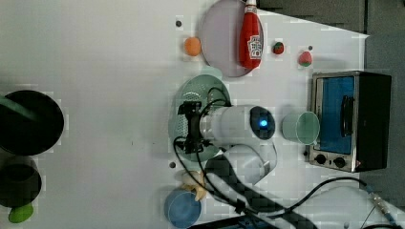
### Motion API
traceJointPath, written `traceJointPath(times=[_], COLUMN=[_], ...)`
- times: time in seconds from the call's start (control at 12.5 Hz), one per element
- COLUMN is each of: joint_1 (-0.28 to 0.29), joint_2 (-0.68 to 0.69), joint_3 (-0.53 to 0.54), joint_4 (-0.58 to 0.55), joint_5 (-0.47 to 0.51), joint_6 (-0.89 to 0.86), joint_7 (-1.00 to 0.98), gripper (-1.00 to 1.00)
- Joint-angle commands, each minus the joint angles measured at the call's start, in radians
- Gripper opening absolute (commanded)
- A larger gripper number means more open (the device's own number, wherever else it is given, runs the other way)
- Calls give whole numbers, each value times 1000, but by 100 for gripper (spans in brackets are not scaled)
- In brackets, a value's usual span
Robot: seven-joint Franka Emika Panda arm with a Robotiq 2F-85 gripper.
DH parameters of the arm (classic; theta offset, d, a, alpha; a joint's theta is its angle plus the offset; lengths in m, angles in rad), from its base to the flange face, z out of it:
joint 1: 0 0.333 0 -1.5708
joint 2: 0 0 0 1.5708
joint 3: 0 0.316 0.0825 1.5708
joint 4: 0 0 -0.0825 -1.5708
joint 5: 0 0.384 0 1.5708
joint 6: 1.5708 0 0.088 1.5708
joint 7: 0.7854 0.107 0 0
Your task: Drag strainer right to left.
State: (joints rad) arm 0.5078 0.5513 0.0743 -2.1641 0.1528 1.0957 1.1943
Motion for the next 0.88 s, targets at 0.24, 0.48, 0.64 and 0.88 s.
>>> traceJointPath(times=[0.24, 0.48, 0.64, 0.88], joint_1=[79, 98, 114, 138], joint_2=[41, 61, 74, 94], joint_3=[24, 24, 24, 23], joint_4=[104, 148, 174, 212], joint_5=[-1, 20, 45, 58], joint_6=[4, -5, -6, -7], joint_7=[95, 104, 107, 108], gripper=[100, 100, 100, 100])
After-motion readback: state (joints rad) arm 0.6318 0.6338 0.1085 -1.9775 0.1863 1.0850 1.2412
